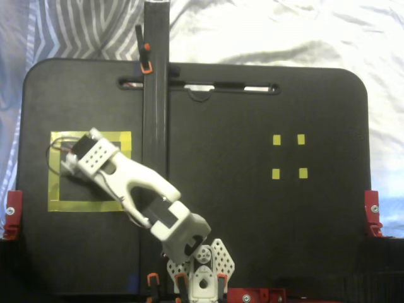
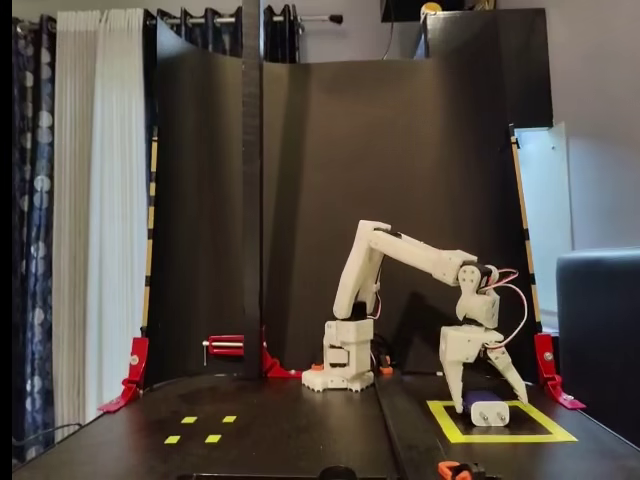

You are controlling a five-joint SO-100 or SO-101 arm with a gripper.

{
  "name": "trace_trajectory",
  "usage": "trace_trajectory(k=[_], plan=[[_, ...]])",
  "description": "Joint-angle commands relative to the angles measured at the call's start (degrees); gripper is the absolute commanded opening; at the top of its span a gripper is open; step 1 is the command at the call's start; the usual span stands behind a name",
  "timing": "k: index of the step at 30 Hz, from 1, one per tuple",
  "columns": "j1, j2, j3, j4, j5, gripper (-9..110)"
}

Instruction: Grasp a block and put it in the designated area.

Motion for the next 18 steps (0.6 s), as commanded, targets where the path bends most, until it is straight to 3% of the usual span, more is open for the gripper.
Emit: trace_trajectory(k=[1,12,18], plan=[[1.4,4.8,-5.0,3.1,-1.2,43],[5.2,9.6,-11.3,7.9,-3.4,42],[5.9,10.0,-11.3,7.5,-2.6,19]])
